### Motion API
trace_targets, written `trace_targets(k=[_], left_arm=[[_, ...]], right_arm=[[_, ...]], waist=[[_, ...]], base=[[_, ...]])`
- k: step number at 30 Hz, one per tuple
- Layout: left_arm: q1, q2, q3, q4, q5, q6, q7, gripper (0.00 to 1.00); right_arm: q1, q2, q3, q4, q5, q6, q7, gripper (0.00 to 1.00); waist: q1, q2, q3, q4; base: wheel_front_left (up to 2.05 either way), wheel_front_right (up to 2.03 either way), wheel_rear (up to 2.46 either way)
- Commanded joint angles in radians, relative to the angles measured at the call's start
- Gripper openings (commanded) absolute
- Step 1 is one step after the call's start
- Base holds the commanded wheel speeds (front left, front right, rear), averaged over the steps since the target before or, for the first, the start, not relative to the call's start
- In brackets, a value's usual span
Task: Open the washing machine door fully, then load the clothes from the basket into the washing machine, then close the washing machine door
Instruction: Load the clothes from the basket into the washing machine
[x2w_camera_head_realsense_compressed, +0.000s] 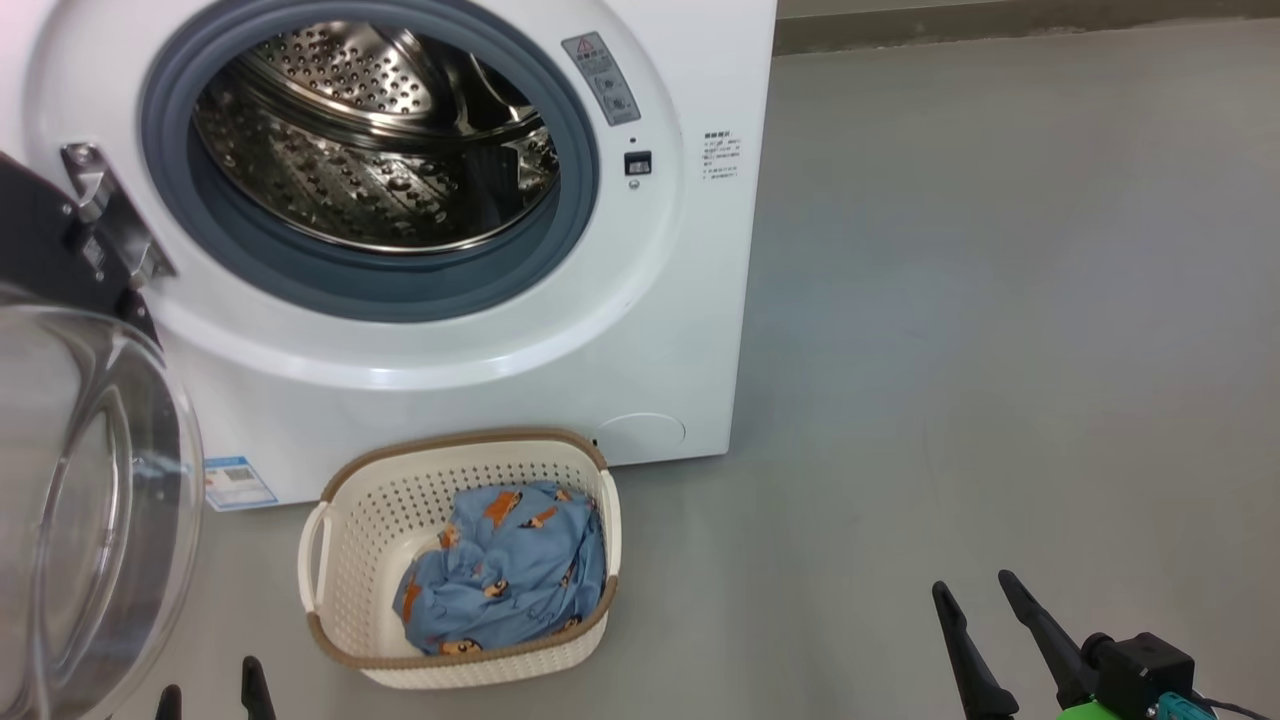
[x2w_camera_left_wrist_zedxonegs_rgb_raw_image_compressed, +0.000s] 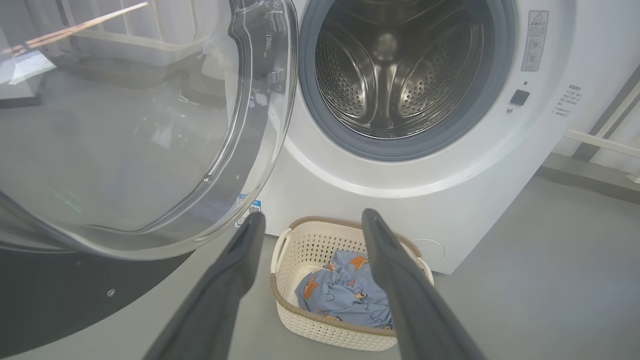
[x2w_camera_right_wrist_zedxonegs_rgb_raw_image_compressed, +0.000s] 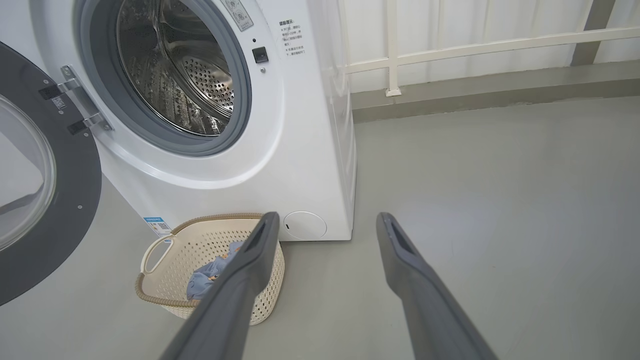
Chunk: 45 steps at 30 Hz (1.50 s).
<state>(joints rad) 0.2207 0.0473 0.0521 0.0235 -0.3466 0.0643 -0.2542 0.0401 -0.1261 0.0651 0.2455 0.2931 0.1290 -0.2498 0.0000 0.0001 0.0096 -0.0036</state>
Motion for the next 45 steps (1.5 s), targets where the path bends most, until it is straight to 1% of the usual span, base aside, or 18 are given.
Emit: trace_targets(k=[1,5,9,17,35,45], left_arm=[[-0.028,0.003,0.035,-0.02,-0.002,-0.002,-0.008,1.0],[-0.029,0.003,0.038,-0.022,0.0,-0.002,-0.008,1.0],[-0.03,0.003,0.045,-0.02,0.023,0.017,-0.008,1.0],[-0.034,0.003,0.037,-0.019,0.028,0.019,-0.008,1.0],[-0.033,0.003,0.032,-0.019,0.023,0.024,-0.008,1.0],[-0.033,0.003,0.028,-0.019,0.028,0.025,-0.008,1.0]], right_arm=[[-0.024,-0.009,0.025,-0.023,0.002,0.002,-0.012,1.0],[-0.024,-0.01,0.027,-0.023,0.003,0.002,-0.012,1.0],[-0.024,-0.011,0.029,-0.023,0.004,0.002,-0.012,1.0],[-0.028,-0.012,0.03,-0.02,0.004,0.002,-0.012,1.0],[-0.027,-0.006,0.03,-0.015,0.005,0.002,-0.012,1.0],[-0.028,-0.003,0.035,-0.02,0.006,0.002,-0.012,1.0]], waist=[[0.0,-0.0001,0.001,0.0],[0.0,-0.0001,0.002,0.0],[0.0,-0.0001,0.004,-0.001],[0.0,-0.0001,0.01,-0.003],[0.0,-0.0001,-0.001,-0.004],[0.0,-0.0001,0.016,-0.016]], base=[[1.29,-1.29,0.0],[1.63,-1.63,0.0],[1.91,-1.91,0.0],[1.13,-1.13,0.0],[0.07,-0.07,0.0],[0.0,0.0,0.0]])
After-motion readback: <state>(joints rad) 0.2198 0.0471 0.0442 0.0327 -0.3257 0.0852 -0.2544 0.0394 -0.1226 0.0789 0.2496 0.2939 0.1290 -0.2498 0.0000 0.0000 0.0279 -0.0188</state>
